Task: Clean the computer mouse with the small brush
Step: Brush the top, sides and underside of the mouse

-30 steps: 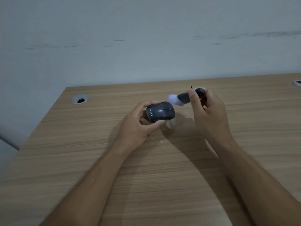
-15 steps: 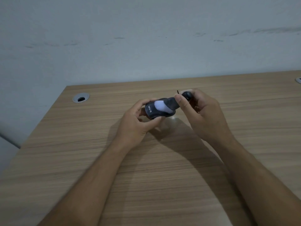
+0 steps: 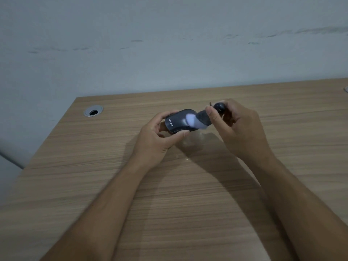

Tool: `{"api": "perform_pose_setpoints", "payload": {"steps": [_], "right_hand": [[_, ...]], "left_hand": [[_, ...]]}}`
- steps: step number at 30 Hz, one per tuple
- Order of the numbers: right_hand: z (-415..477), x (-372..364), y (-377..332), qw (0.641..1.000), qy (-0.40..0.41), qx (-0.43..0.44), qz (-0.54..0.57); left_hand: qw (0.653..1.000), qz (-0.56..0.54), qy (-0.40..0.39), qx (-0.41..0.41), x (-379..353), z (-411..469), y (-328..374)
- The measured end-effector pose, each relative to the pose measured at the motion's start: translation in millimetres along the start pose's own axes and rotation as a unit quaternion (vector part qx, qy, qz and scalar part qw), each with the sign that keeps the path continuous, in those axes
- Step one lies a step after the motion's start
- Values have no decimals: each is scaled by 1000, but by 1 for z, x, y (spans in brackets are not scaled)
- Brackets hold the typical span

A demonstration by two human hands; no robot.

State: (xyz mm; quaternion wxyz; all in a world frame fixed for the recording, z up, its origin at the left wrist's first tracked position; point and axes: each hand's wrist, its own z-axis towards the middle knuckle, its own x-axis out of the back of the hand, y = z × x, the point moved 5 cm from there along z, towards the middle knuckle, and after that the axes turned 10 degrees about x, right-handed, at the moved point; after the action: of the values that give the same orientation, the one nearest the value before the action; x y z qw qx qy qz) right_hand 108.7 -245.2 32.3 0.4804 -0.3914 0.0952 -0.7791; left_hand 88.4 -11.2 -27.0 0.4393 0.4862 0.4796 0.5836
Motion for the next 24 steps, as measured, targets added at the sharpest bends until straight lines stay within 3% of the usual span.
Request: {"api": "perform_pose_setpoints", "payload": {"steps": [3, 8, 14, 19, 21, 24], "right_hand": [[0, 3, 9, 998, 49, -36, 0], [0, 0, -7, 998, -16, -5, 53], [1, 6, 14, 999, 26, -41, -16], [-1, -5, -13, 998, -35, 7, 59], [-2, -7, -12, 998, -46, 25, 43], [-1, -2, -3, 999, 1, 27, -22]], "left_hand": [[1000, 9, -11, -4, -3, -3, 3], [1000, 15, -16, -14, -3, -4, 5], [1000, 23, -6, -11, -3, -5, 6], [999, 40, -24, -6, -4, -6, 6], [999, 44, -28, -15, -4, -7, 8], [997, 72, -19, -30, -5, -10, 10]]}}
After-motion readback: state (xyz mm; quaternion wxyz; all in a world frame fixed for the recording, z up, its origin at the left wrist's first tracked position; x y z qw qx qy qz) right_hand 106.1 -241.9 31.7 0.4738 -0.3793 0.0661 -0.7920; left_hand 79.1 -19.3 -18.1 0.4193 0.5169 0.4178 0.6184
